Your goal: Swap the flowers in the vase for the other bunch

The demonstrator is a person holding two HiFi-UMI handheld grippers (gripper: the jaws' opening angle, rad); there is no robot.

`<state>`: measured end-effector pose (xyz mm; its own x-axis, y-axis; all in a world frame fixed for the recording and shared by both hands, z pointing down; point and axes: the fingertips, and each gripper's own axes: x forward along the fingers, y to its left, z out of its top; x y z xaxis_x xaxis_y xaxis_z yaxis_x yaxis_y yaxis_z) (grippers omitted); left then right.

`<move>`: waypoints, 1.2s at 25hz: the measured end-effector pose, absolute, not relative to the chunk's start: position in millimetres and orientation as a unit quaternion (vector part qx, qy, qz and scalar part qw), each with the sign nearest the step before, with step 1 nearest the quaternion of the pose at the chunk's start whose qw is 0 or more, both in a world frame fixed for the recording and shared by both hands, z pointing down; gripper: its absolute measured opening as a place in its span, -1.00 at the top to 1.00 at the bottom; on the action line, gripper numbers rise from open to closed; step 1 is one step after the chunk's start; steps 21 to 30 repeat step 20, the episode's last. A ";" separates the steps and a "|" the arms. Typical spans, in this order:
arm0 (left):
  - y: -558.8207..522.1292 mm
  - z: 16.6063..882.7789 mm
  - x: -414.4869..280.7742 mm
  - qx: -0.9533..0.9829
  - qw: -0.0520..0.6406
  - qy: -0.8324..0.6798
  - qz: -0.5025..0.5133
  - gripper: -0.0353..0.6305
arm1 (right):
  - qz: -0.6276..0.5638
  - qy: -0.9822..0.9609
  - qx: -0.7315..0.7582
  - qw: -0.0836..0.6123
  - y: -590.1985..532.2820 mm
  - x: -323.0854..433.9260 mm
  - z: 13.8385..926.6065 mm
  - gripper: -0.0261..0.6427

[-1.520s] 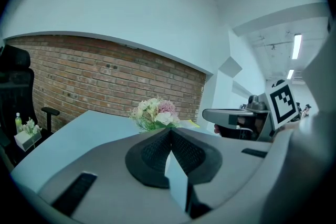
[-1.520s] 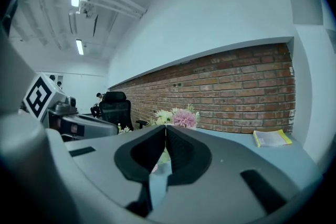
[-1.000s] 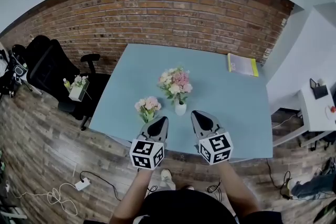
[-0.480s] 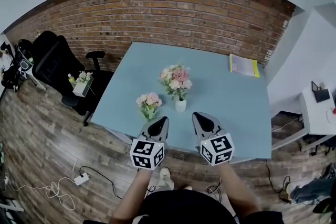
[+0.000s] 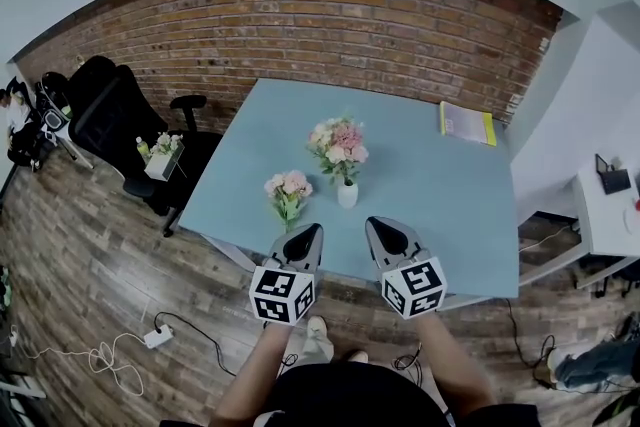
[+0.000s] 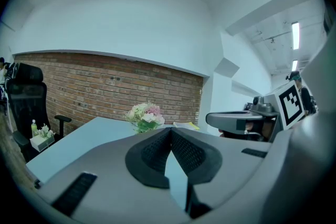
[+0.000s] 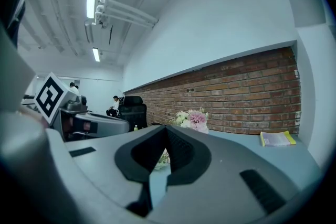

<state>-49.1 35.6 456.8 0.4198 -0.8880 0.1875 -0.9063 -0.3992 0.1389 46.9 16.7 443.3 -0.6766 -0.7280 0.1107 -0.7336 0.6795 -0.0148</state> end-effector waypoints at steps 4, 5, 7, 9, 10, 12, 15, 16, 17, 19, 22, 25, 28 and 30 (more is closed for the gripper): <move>42.9 457.3 -50.0 0.834 0.110 -0.539 0.043 0.87 | 0.031 -0.916 0.397 0.045 23.2 46.1 443.9 0.88; 44.7 457.8 -50.5 0.834 0.110 -0.539 0.043 0.87 | 0.031 -0.916 0.397 0.045 25.0 45.7 444.1 0.88; 47.7 458.4 -50.7 0.833 0.110 -0.540 0.043 0.87 | 0.032 -0.917 0.396 0.044 27.7 45.4 444.4 0.88; 49.6 458.4 -50.0 0.833 0.109 -0.540 0.044 0.87 | 0.033 -0.917 0.395 0.042 28.9 45.8 444.6 0.88; 50.1 458.4 -49.7 0.833 0.109 -0.540 0.044 0.87 | 0.033 -0.917 0.396 0.042 29.2 46.1 444.8 0.88; 50.7 458.3 -49.3 0.834 0.108 -0.540 0.046 0.87 | 0.035 -0.917 0.396 0.040 29.6 46.7 444.7 0.88; 51.0 456.6 -47.5 0.834 0.108 -0.539 0.046 0.87 | 0.037 -0.917 0.396 0.039 29.9 48.3 444.3 0.88; 51.4 456.0 -46.8 0.835 0.109 -0.538 0.045 0.87 | 0.038 -0.917 0.396 0.038 30.2 48.8 444.7 0.88; 51.9 455.5 -46.1 0.836 0.110 -0.537 0.043 0.87 | 0.040 -0.917 0.396 0.038 30.6 49.2 445.4 0.88; 52.8 454.7 -44.7 0.837 0.113 -0.534 0.038 0.87 | 0.042 -0.917 0.396 0.037 31.5 50.0 446.9 0.88; 53.2 454.4 -44.0 0.838 0.114 -0.533 0.036 0.87 | 0.044 -0.917 0.396 0.036 32.0 50.4 447.6 0.88; 53.2 454.4 -44.0 0.838 0.114 -0.533 0.036 0.87 | 0.044 -0.917 0.396 0.036 32.0 50.4 447.6 0.88; 53.2 454.4 -44.0 0.838 0.114 -0.533 0.036 0.87 | 0.044 -0.917 0.396 0.036 32.0 50.4 447.6 0.88; 53.2 454.4 -44.0 0.838 0.114 -0.533 0.036 0.87 | 0.044 -0.917 0.396 0.036 32.0 50.4 447.6 0.88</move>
